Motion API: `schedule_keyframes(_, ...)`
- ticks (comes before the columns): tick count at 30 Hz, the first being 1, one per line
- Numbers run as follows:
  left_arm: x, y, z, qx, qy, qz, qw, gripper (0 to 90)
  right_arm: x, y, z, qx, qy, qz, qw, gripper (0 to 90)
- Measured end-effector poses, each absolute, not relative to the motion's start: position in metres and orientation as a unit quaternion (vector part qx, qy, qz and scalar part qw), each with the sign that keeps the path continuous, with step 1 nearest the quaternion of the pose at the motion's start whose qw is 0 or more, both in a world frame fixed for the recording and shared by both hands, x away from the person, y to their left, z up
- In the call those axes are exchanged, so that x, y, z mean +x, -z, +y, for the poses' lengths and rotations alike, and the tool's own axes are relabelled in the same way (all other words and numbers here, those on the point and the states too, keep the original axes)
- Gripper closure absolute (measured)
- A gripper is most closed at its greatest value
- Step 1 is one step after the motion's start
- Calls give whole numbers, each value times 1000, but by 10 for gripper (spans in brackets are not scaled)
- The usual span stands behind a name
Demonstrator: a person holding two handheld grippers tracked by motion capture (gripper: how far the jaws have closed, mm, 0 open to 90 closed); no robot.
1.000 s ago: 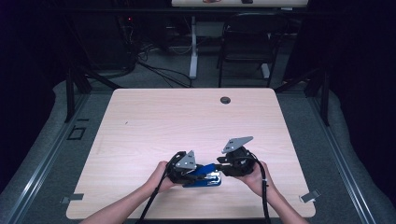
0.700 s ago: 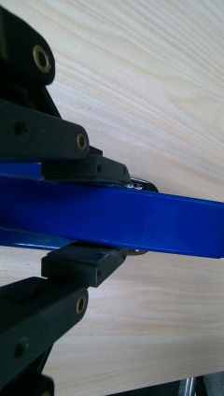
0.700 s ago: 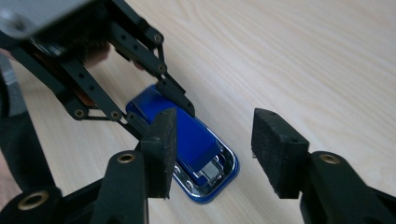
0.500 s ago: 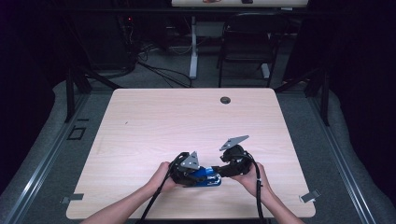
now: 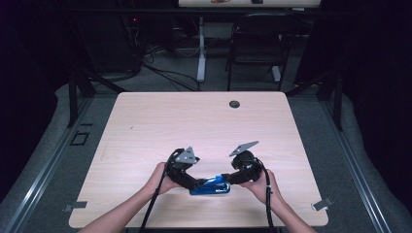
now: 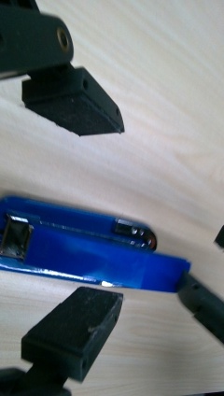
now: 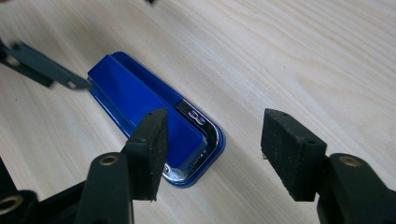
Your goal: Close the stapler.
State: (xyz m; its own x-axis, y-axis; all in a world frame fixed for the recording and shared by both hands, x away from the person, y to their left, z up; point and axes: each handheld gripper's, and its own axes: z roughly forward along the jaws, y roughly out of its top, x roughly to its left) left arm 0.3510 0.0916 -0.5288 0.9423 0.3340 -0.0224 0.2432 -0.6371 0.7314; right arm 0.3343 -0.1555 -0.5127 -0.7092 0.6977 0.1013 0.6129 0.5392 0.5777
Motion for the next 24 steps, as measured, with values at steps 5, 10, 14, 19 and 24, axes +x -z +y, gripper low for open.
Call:
schedule_keyframes(5, 354, 513, 121, 884, -82, 204, 412, 112, 336, 515, -155, 377, -296, 875, 75, 293)
schedule_keyframes(10, 360, 508, 143, 874, -88, 246, 410, 59, 336, 517, -155, 381, -290, 875, 76, 284)
schedule_keyframes(14, 370, 505, 162, 857, -103, 292, 412, 52, 338, 521, -156, 393, -285, 871, 74, 281)
schedule_keyframes(19, 375, 508, 168, 852, -111, 314, 404, 38, 339, 521, -157, 396, -283, 871, 70, 280)
schedule_keyframes(24, 377, 509, 171, 850, -119, 323, 398, 23, 339, 522, -158, 398, -286, 869, 67, 280)
